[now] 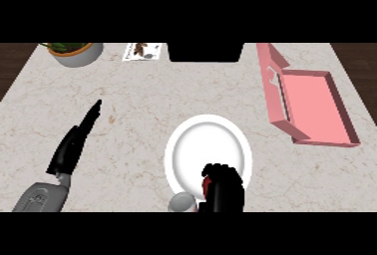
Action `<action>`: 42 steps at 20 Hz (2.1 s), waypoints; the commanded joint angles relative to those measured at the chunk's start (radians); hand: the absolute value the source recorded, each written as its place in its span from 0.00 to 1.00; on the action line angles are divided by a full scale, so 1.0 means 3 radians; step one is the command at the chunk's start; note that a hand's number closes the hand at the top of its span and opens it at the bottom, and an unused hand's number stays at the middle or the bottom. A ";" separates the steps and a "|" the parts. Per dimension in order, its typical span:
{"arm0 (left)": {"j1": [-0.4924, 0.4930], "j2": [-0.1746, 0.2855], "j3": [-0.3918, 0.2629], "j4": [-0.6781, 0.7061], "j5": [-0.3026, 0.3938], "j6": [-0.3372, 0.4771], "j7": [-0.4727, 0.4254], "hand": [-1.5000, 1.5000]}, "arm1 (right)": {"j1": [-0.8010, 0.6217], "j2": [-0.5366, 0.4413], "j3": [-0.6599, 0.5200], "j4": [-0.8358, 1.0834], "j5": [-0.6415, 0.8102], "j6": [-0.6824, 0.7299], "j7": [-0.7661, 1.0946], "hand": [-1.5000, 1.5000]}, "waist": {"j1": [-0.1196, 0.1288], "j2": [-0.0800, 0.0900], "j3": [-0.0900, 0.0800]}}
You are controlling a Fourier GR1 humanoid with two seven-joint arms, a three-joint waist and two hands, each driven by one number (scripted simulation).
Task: Pick the tomato from the plate and place it in the cardboard box
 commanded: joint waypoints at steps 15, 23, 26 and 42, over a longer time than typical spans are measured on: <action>-0.0084 -0.0062 -0.0003 0.0005 -0.0091 -0.0104 -0.0046 0.50 | -0.0354 -0.0329 -0.0073 -0.0130 -0.0803 0.1299 -0.1080 1.00 | 0.0209 0.0121 0.0014; -0.0157 -0.0133 0.0109 0.0076 -0.0088 -0.0040 0.0067 0.50 | -0.1123 -0.1034 -0.1021 -0.1360 -0.1584 0.2670 -0.1542 1.00 | -0.0030 0.0032 0.0022; -0.0044 -0.0185 0.0041 0.0118 -0.0215 0.0017 -0.0025 0.50 | -0.1190 -0.0992 -0.1179 -0.1674 -0.1449 0.2972 -0.1234 1.00 | -0.0030 0.0035 0.0022; -0.0009 -0.0030 0.0258 -0.0216 -0.0132 -0.0303 0.0194 0.50 | -0.1321 -0.1538 -0.2913 -0.1875 -0.1977 0.3434 -0.1466 1.00 | 0.0011 0.0040 0.0027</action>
